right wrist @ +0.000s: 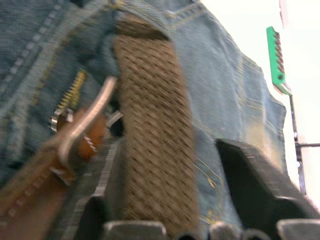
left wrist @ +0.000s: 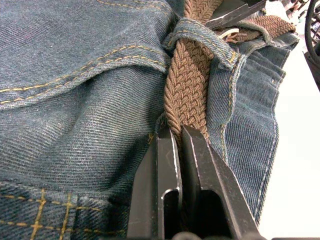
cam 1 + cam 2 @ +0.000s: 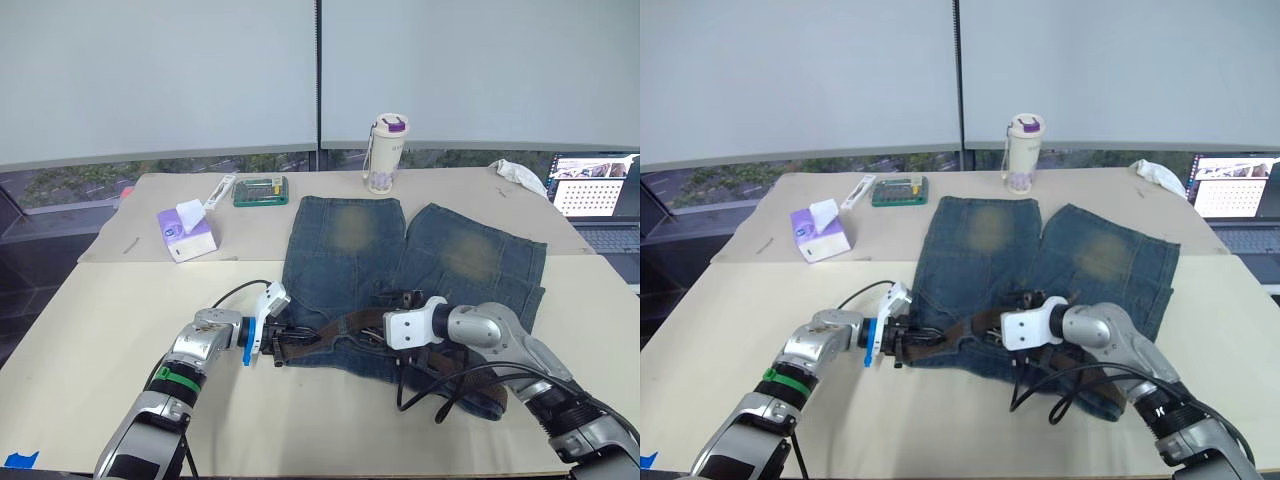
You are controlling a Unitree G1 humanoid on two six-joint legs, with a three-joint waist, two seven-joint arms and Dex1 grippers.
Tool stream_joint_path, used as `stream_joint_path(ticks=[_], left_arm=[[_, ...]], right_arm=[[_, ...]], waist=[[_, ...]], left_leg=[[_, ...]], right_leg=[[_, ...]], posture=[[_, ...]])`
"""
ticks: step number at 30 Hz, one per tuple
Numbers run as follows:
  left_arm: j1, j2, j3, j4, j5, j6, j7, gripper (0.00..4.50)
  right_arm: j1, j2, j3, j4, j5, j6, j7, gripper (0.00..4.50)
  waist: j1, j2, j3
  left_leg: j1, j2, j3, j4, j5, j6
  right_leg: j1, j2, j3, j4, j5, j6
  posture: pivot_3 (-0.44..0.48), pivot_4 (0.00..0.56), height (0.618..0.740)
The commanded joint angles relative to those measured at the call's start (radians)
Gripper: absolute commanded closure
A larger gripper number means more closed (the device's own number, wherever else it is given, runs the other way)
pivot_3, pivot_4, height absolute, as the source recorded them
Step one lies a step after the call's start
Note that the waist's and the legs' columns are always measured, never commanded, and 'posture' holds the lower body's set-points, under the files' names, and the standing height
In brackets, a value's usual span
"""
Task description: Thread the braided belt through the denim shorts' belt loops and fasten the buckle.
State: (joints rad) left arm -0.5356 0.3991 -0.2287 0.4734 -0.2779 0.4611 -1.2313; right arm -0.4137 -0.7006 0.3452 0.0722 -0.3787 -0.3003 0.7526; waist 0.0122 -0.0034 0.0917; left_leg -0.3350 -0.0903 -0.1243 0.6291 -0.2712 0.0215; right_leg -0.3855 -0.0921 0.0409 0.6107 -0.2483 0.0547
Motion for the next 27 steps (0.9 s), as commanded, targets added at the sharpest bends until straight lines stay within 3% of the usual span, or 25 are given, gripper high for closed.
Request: stream_joint_path(ticks=[1, 5, 6, 11, 18, 22, 27], left_arm=[[0.053, 0.003, -0.055, 0.067, 0.068, 0.026, 0.029, 4.50], [0.059, 0.002, -0.053, 0.067, 0.069, 0.024, 0.032, 4.50], [0.059, 0.001, -0.052, 0.067, 0.069, 0.026, 0.032, 4.50], [0.062, -0.002, -0.053, 0.072, 0.073, 0.021, 0.034, 4.50], [0.063, -0.001, -0.056, 0.075, 0.078, 0.018, 0.031, 4.50], [0.062, -0.002, -0.059, 0.078, 0.081, 0.014, 0.029, 4.50], [0.061, -0.001, -0.060, 0.079, 0.080, 0.007, 0.021, 4.50]], right_arm=[[-0.014, 0.006, -0.018, -0.024, 0.039, -0.042, 0.008, 3.02], [0.003, -0.013, -0.043, -0.042, 0.085, -0.096, 0.016, 4.40], [0.004, -0.020, -0.051, -0.040, 0.090, -0.108, 0.011, 4.45], [0.030, -0.056, -0.104, -0.082, 0.244, -0.085, 0.087, 4.45], [0.135, -0.090, -0.132, -0.330, 0.557, 0.326, 0.270, 4.45], [0.166, -0.136, -0.110, -0.380, 0.542, 0.493, 0.297, 4.45], [0.167, -0.177, -0.083, -0.310, 0.399, 0.486, 0.261, 4.45]], waist=[[0.000, 0.000, 0.000], [-0.001, 0.000, 0.000], [-0.001, 0.000, 0.000], [0.000, 0.000, 0.000], [0.002, 0.000, 0.000], [0.002, -0.001, 0.001], [0.005, -0.002, 0.002]], left_leg=[[0.000, 0.000, 0.000, 0.000, 0.000, 0.000], [0.000, 0.000, 0.000, 0.000, 0.000, 0.000], [0.000, 0.000, 0.000, 0.000, 0.000, 0.000], [0.000, 0.000, 0.000, 0.000, 0.000, 0.000], [-0.001, 0.001, 0.000, 0.001, -0.001, 0.002], [-0.002, 0.001, 0.000, 0.001, -0.001, 0.002], [-0.001, 0.000, 0.000, 0.001, -0.002, 0.003]], right_leg=[[0.000, 0.000, 0.000, 0.000, 0.000, 0.000], [0.000, 0.000, 0.000, 0.000, 0.000, 0.000], [0.000, 0.000, 0.000, 0.000, 0.000, 0.000], [0.000, 0.000, 0.000, 0.000, 0.000, 0.000], [0.001, 0.000, 0.000, 0.000, 0.000, 0.000], [0.000, -0.001, 0.000, -0.001, 0.000, 0.000], [0.000, -0.001, 0.000, -0.001, -0.001, 0.001]], posture=[[0.000, 0.150, 0.740], [0.000, 0.150, 0.740], [0.000, 0.150, 0.740], [0.000, 0.150, 0.740], [0.000, 0.150, 0.740], [0.000, 0.150, 0.740], [0.000, 0.150, 0.740]])
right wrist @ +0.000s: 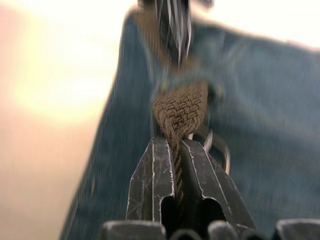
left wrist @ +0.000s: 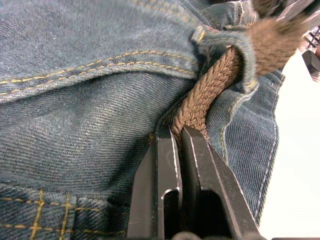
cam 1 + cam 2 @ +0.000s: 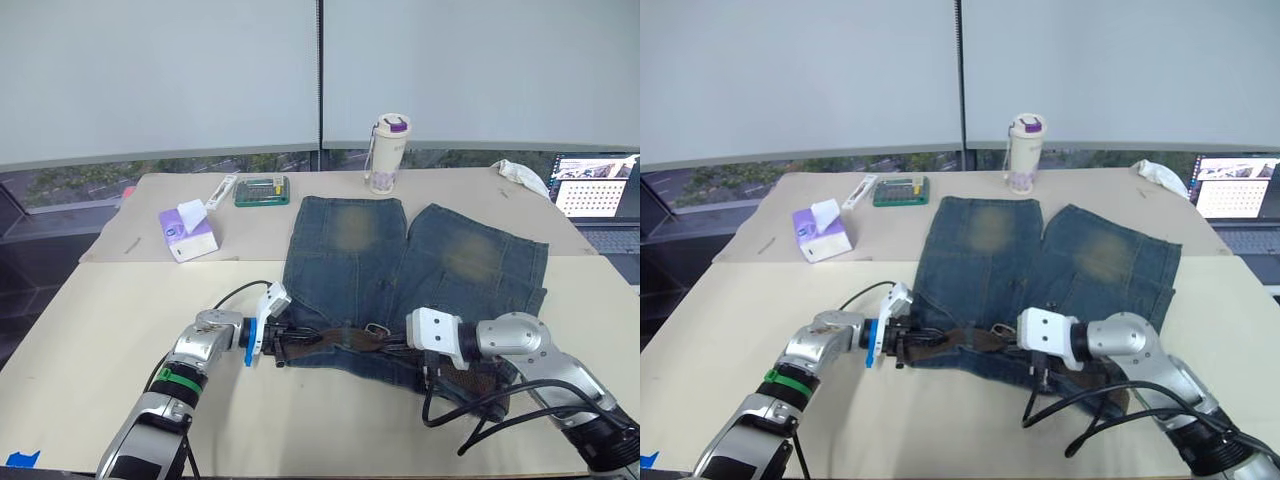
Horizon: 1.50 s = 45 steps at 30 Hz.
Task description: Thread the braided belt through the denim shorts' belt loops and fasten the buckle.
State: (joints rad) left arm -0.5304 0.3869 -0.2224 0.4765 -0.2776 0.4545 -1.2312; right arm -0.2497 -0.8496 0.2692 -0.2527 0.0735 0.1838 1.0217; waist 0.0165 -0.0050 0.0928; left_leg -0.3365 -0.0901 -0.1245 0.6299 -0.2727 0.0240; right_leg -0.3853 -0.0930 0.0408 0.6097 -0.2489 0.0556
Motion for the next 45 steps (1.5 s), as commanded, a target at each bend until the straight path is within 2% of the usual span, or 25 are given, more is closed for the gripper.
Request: stream_joint_path(ticks=[1, 6, 10, 15, 20, 23, 26, 27, 29, 31, 34, 37, 45], left_arm=[[0.056, 0.011, -0.065, 0.076, 0.078, 0.013, 0.019, 4.50], [0.074, 0.040, -0.040, -0.012, -0.014, 0.049, -0.132, 4.50], [0.071, 0.057, 0.008, -0.064, -0.067, 0.022, -0.186, 4.50], [0.017, 0.044, 0.097, -0.013, -0.075, -0.054, -0.105, 2.85], [0.000, 0.105, 0.080, 0.000, -0.023, -0.128, -0.134, 1.09], [-0.010, 0.136, 0.089, -0.084, -0.052, -0.117, -0.174, 0.15], [-0.010, 0.137, 0.097, -0.184, -0.108, -0.066, -0.201, 0.07], [-0.007, 0.132, 0.100, -0.221, -0.130, -0.040, -0.203, 0.00], [-0.003, 0.125, 0.099, -0.277, -0.155, -0.005, -0.195, 0.00], [0.005, 0.122, 0.075, -0.311, -0.128, -0.020, -0.173, 0.00], [0.013, 0.109, 0.057, -0.329, -0.063, -0.113, -0.112, 0.00], [0.008, 0.082, 0.071, -0.353, -0.058, -0.163, -0.063, 0.00], [0.043, 0.060, 0.031, -0.431, -0.007, -0.279, 0.004, 0.00]], right_arm=[[-0.003, -0.022, -0.009, 0.031, -0.073, 0.000, -0.026, 4.45], [-0.037, 0.008, 0.006, 0.077, -0.130, -0.001, -0.075, 4.45], [-0.036, 0.039, -0.005, 0.047, -0.100, -0.022, -0.071, 4.45], [-0.036, 0.067, -0.024, 0.023, -0.086, -0.032, -0.084, 4.50], [-0.022, 0.097, -0.040, -0.022, -0.062, 0.009, -0.090, 4.50], [-0.019, 0.101, -0.046, -0.047, -0.069, -0.021, -0.097, 4.50], [-0.015, 0.088, -0.042, -0.070, -0.069, -0.015, -0.081, 4.50], [-0.004, 0.085, -0.045, -0.089, -0.051, 0.020, -0.069, 3.62], [0.014, 0.080, -0.053, -0.118, -0.029, 0.070, -0.058, 3.04], [0.041, 0.049, -0.067, -0.148, -0.025, 0.113, -0.046, 2.36], [0.095, 0.017, -0.133, -0.196, 0.000, 0.164, -0.055, 1.26], [0.162, 0.001, -0.219, -0.246, 0.060, 0.227, -0.059, 0.28], [0.384, 0.152, -0.567, -0.368, 0.288, 0.429, -0.208, 0.28]], waist=[[0.001, -0.001, 0.001], [-0.005, -0.001, 0.001], [-0.007, -0.002, 0.001], [-0.009, -0.004, 0.004], [-0.007, -0.005, 0.004], [-0.007, -0.005, 0.005], [-0.005, -0.004, 0.006], [-0.004, -0.004, 0.006], [-0.004, -0.004, 0.007], [-0.003, -0.004, 0.007], [-0.004, -0.004, 0.007], [-0.002, -0.005, 0.007], [0.001, -0.006, 0.008]], left_leg=[[0.000, 0.000, 0.000, 0.000, 0.000, 0.000], [0.000, 0.000, 0.000, 0.001, 0.000, 0.000], [0.000, 0.001, 0.000, 0.000, 0.000, 0.000], [-0.001, 0.002, 0.000, 0.000, 0.000, -0.001], [-0.001, 0.001, 0.000, 0.000, 0.000, -0.001], [-0.001, 0.001, 0.000, -0.001, 0.001, -0.001], [-0.002, 0.001, 0.000, -0.001, 0.000, -0.001], [-0.002, 0.001, 0.000, -0.001, 0.000, -0.001], [-0.002, 0.001, 0.000, -0.001, 0.000, -0.001], [-0.003, 0.001, 0.000, 0.000, 0.000, -0.001], [-0.002, 0.001, 0.000, -0.001, 0.000, -0.001], [-0.003, 0.001, 0.000, -0.001, 0.000, -0.001], [-0.003, 0.002, -0.001, -0.001, 0.000, -0.001]], right_leg=[[0.000, 0.000, 0.000, 0.000, 0.000, 0.000], [0.000, 0.000, 0.000, 0.001, 0.000, 0.000], [-0.001, 0.001, 0.000, 0.001, 0.000, 0.000], [-0.002, 0.001, 0.000, 0.001, 0.000, 0.000], [-0.003, 0.001, 0.001, 0.001, 0.000, -0.001], [-0.003, 0.001, 0.001, 0.001, 0.000, -0.001], [-0.003, 0.000, 0.001, 0.001, 0.000, -0.001], [-0.003, 0.000, 0.000, 0.001, 0.000, -0.001], [-0.003, 0.000, 0.000, 0.001, 0.000, -0.001], [-0.003, 0.000, 0.000, 0.001, 0.000, -0.001], [-0.003, 0.000, 0.000, 0.001, 0.000, -0.001], [-0.003, 0.000, 0.001, 0.000, 0.000, -0.001], [-0.003, -0.002, 0.001, 0.000, 0.000, -0.001]], posture=[[0.000, 0.150, 0.740], [0.000, 0.150, 0.740], [0.000, 0.150, 0.740], [0.000, 0.150, 0.740], [0.000, 0.150, 0.740], [0.000, 0.150, 0.740], [0.000, 0.150, 0.740], [0.000, 0.150, 0.740], [0.000, 0.150, 0.740], [0.000, 0.150, 0.740], [0.000, 0.150, 0.740], [0.000, 0.150, 0.740], [0.000, 0.150, 0.740]])
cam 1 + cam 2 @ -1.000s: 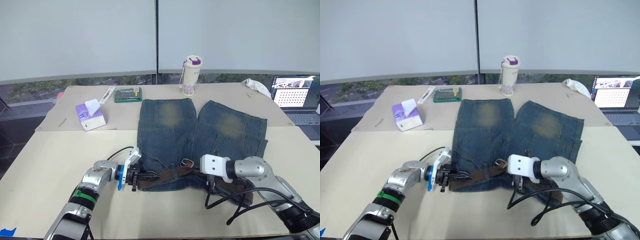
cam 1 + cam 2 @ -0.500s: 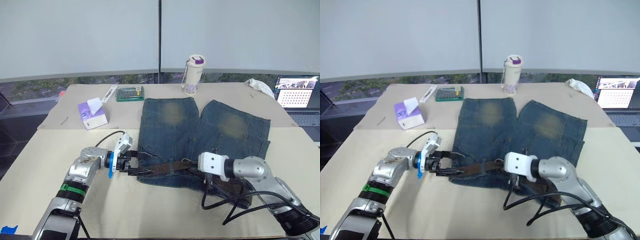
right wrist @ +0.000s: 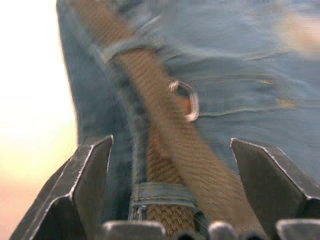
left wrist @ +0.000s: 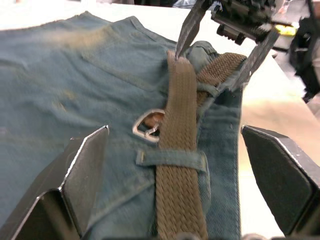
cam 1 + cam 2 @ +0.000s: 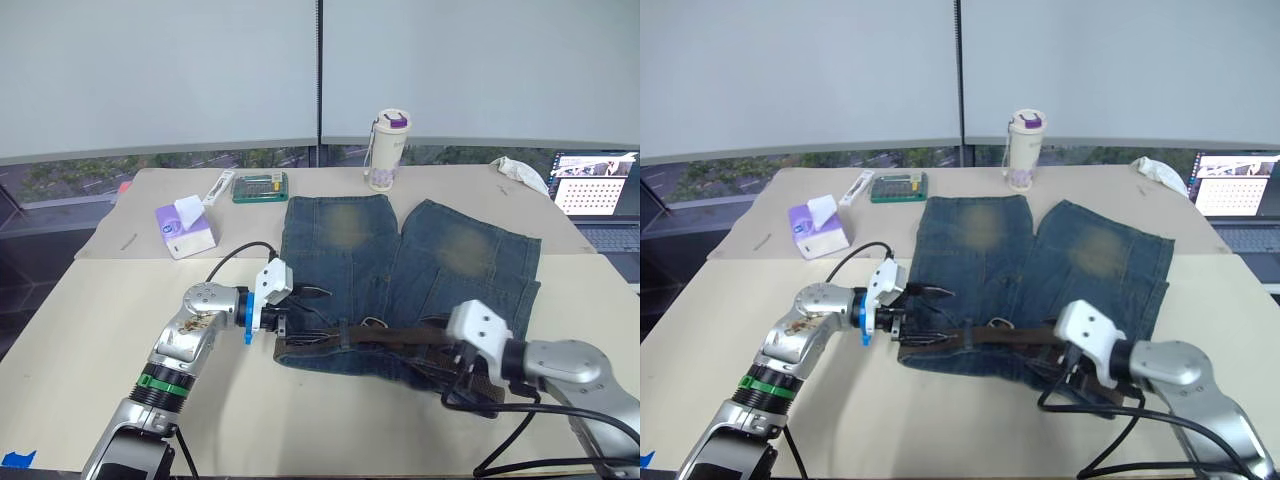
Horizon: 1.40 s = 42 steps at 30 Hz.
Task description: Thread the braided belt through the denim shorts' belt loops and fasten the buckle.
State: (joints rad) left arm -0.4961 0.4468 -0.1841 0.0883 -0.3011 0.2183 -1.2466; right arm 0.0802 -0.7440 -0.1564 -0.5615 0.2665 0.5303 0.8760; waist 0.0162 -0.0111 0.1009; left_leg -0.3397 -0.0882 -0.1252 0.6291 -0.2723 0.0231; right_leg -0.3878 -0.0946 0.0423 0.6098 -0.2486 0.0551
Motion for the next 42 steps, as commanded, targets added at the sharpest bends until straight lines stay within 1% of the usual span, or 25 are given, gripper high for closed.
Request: stream_joint_path(ticks=[1, 4, 5, 6, 8, 9, 10, 12, 16, 19, 23, 27, 30, 32, 34, 37, 42], left_arm=[[0.012, -0.001, -0.009, -0.047, 0.017, -0.046, 0.023, 0.00], [0.017, 0.000, -0.014, -0.054, 0.013, -0.053, 0.026, 0.00], [0.017, -0.003, -0.015, -0.057, 0.006, -0.053, 0.024, 0.00], [0.016, -0.009, -0.015, -0.060, -0.001, -0.050, 0.024, 0.00], [0.014, -0.021, -0.013, -0.059, -0.015, -0.042, 0.027, 0.00], [0.013, -0.029, -0.011, -0.053, -0.021, -0.038, 0.032, 0.00], [0.010, -0.035, -0.018, -0.040, -0.012, -0.053, 0.031, 0.00], [0.008, -0.041, -0.030, -0.026, 0.003, -0.073, 0.030, 0.00], [0.003, -0.051, -0.036, -0.020, 0.004, -0.079, 0.029, 0.00], [0.002, -0.054, -0.041, -0.012, 0.008, -0.088, 0.029, 0.00], [0.004, -0.059, -0.038, -0.005, 0.005, -0.088, 0.036, 0.00], [0.009, -0.055, -0.038, 0.001, 0.013, -0.092, 0.043, 0.00], [0.012, -0.055, -0.036, -0.001, 0.012, -0.085, 0.048, 0.00], [0.015, -0.053, -0.037, -0.006, 0.012, -0.083, 0.050, 0.00], [0.018, -0.050, -0.039, -0.011, 0.014, -0.082, 0.051, 0.00], [0.018, -0.052, -0.037, -0.015, 0.008, -0.072, 0.056, 0.00], [0.020, -0.047, -0.043, -0.013, 0.016, -0.077, 0.056, 0.00]], right_arm=[[0.087, 0.073, -0.192, -0.071, 0.131, 0.116, -0.083, 0.28], [0.153, 0.125, -0.314, -0.110, 0.245, 0.215, -0.124, 0.28], [0.182, 0.141, -0.365, -0.130, 0.334, 0.294, -0.138, 0.28], [0.214, 0.156, -0.397, -0.147, 0.408, 0.375, -0.155, 0.28], [0.247, 0.175, -0.428, -0.167, 0.507, 0.473, -0.195, 0.28], [0.244, 0.198, -0.436, -0.168, 0.549, 0.506, -0.235, 0.28], [0.214, 0.255, -0.439, -0.151, 0.594, 0.539, -0.313, 0.28], [0.165, 0.330, -0.447, -0.124, 0.666, 0.595, -0.433, 0.28], [0.099, 0.403, -0.440, -0.084, 0.775, 0.671, -0.593, 0.28], [0.072, 0.435, -0.420, -0.057, 0.828, 0.699, -0.688, 0.28], [0.011, 0.498, -0.418, -0.004, 0.923, 0.669, -0.816, 0.28], [-0.039, 0.562, -0.449, 0.065, 1.087, 0.592, -0.964, 0.28], [-0.047, 0.566, -0.447, 0.096, 1.211, 0.525, -1.054, 0.28], [-0.043, 0.552, -0.432, 0.103, 1.259, 0.490, -1.098, 0.28], [-0.034, 0.536, -0.418, 0.119, 1.263, 0.457, -1.136, 0.28], [-0.031, 0.542, -0.409, 0.140, 1.290, 0.391, -1.198, 0.28], [-0.030, 0.541, -0.382, 0.149, 1.341, 0.309, -1.260, 0.28]], waist=[[0.004, 0.000, 0.000], [0.009, 0.000, 0.000], [0.009, 0.000, 0.000], [0.009, 0.000, 0.000], [0.010, 0.000, 0.001], [0.009, 0.000, 0.001], [0.009, -0.001, 0.001], [0.001, -0.002, 0.002], [-0.003, 0.002, 0.004], [-0.001, 0.004, 0.003], [-0.004, 0.006, 0.001], [-0.007, 0.007, 0.001], [-0.004, 0.007, 0.001], [-0.005, 0.007, 0.001], [-0.007, 0.008, 0.001], [-0.008, 0.008, 0.001], [-0.009, 0.008, 0.001]], left_leg=[[0.000, 0.000, 0.000, 0.000, 0.000, 0.000], [0.000, 0.000, 0.000, 0.000, 0.000, 0.000], [0.000, 0.000, 0.000, 0.000, 0.000, 0.000], [0.000, 0.000, 0.000, 0.000, 0.000, 0.000], [0.000, 0.000, 0.000, 0.000, 0.000, 0.000], [0.000, 0.001, 0.000, 0.000, 0.000, 0.000], [0.000, 0.001, 0.000, 0.000, 0.000, 0.001], [0.001, 0.002, 0.001, -0.001, 0.000, 0.001], [0.000, 0.000, 0.001, -0.001, 0.000, 0.001], [0.000, 0.000, 0.000, -0.001, 0.000, 0.001], [0.001, 0.000, 0.001, -0.001, 0.000, 0.001], [0.001, 0.001, 0.001, -0.001, 0.000, 0.001], [0.001, 0.000, 0.001, -0.001, 0.000, 0.001], [0.001, 0.000, 0.001, -0.001, 0.000, 0.001], [0.001, 0.000, 0.001, -0.001, 0.000, 0.001], [0.001, 0.000, 0.001, -0.001, 0.000, 0.001], [0.001, 0.000, 0.001, -0.001, 0.000, 0.001]], right_leg=[[0.000, 0.000, 0.000, 0.000, 0.000, 0.000], [0.000, 0.000, 0.000, 0.000, 0.000, 0.000], [0.000, 0.000, 0.001, 0.000, 0.000, 0.000], [0.000, 0.000, 0.001, 0.000, 0.000, 0.000], [0.001, 0.000, 0.001, 0.000, 0.000, 0.000], [0.001, 0.000, 0.001, 0.000, 0.000, 0.000], [0.001, 0.000, 0.000, 0.000, 0.000, 0.000], [0.001, 0.001, 0.001, 0.000, 0.000, 0.000], [0.000, 0.000, 0.001, 0.000, 0.000, 0.000], [0.000, 0.000, 0.000, 0.000, 0.000, 0.000], [0.000, 0.001, 0.000, 0.001, 0.000, 0.000], [0.000, 0.002, 0.000, 0.001, 0.000, 0.000], [0.000, 0.001, 0.000, 0.001, 0.000, 0.000], [0.000, 0.001, 0.000, 0.001, 0.000, 0.000], [0.000, 0.001, 0.000, 0.001, 0.000, 0.000], [0.000, 0.002, 0.000, 0.001, 0.000, 0.000], [0.000, 0.002, 0.000, 0.001, 0.000, 0.000]], posture=[[0.000, 0.150, 0.740], [0.000, 0.150, 0.740], [0.000, 0.150, 0.740], [0.000, 0.150, 0.740], [0.000, 0.150, 0.740], [0.000, 0.150, 0.740], [0.000, 0.150, 0.740], [0.000, 0.150, 0.740], [0.000, 0.150, 0.740], [0.000, 0.150, 0.740], [0.000, 0.150, 0.740], [0.000, 0.150, 0.740], [0.000, 0.150, 0.740], [0.000, 0.150, 0.740], [0.000, 0.150, 0.740], [0.000, 0.150, 0.740], [0.000, 0.150, 0.740]])
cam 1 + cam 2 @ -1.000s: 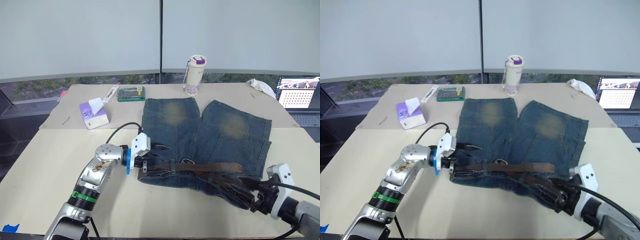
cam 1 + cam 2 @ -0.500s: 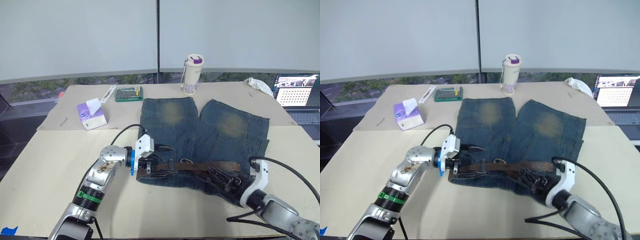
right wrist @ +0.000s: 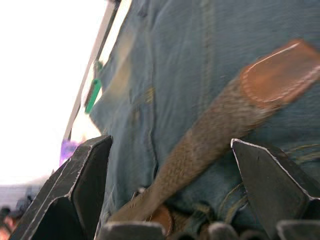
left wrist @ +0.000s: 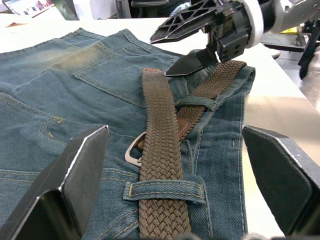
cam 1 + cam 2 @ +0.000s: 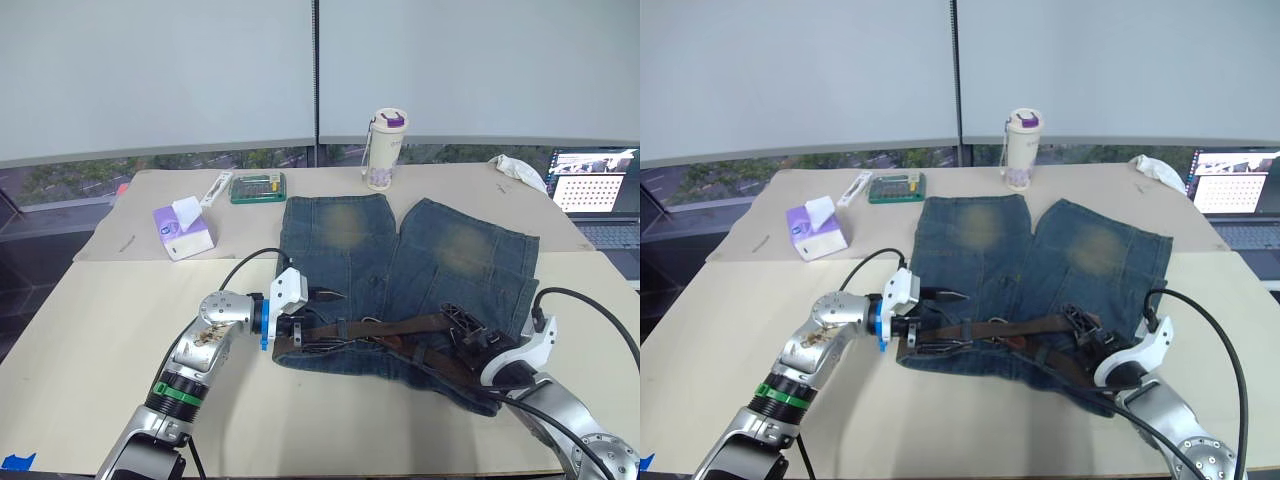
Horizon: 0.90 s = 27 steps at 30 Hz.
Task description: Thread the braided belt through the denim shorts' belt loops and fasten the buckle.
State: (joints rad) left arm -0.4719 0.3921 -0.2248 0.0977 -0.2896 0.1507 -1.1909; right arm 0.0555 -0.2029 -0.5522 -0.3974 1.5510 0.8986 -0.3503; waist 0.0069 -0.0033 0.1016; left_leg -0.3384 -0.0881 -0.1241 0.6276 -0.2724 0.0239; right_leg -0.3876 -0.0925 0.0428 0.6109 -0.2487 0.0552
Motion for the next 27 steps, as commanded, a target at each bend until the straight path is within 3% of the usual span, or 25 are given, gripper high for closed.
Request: stream_joint_path(ticks=[1, 12, 26, 27], left_arm=[[-0.004, 0.008, -0.003, -0.022, 0.005, -0.010, 0.001, 0.00], [0.000, 0.006, -0.010, -0.010, 0.018, -0.025, 0.004, 0.00], [-0.003, -0.007, -0.013, 0.001, 0.023, -0.026, 0.015, 0.00], [-0.001, -0.006, -0.014, 0.001, 0.025, -0.028, 0.015, 0.00]], right_arm=[[-0.005, 0.000, 0.019, -0.012, 0.070, -0.072, -0.046, 0.28], [0.064, -0.066, 0.161, -0.026, 0.136, -0.115, -0.092, 0.28], [-0.067, 0.000, 0.164, 0.056, 0.119, -0.308, -0.175, 0.28], [-0.067, -0.004, 0.169, 0.063, 0.101, -0.308, -0.163, 0.52]], waist=[[0.000, 0.000, 0.000], [-0.001, 0.000, 0.000], [-0.002, 0.000, 0.000], [-0.002, 0.000, 0.000]], left_leg=[[0.000, 0.000, 0.000, 0.000, 0.000, 0.000], [0.000, 0.000, 0.000, 0.000, 0.000, 0.000], [0.000, 0.000, 0.000, 0.000, 0.000, 0.000], [0.000, 0.000, 0.000, 0.000, 0.000, 0.000]], right_leg=[[0.000, 0.000, 0.000, 0.000, 0.000, 0.000], [0.000, 0.000, 0.000, 0.000, 0.000, 0.000], [0.000, 0.000, 0.000, 0.000, 0.000, 0.000], [0.000, 0.000, 0.000, 0.000, 0.000, 0.000]], posture=[[0.000, 0.150, 0.740], [0.000, 0.150, 0.740], [0.000, 0.150, 0.740], [0.000, 0.150, 0.740]])
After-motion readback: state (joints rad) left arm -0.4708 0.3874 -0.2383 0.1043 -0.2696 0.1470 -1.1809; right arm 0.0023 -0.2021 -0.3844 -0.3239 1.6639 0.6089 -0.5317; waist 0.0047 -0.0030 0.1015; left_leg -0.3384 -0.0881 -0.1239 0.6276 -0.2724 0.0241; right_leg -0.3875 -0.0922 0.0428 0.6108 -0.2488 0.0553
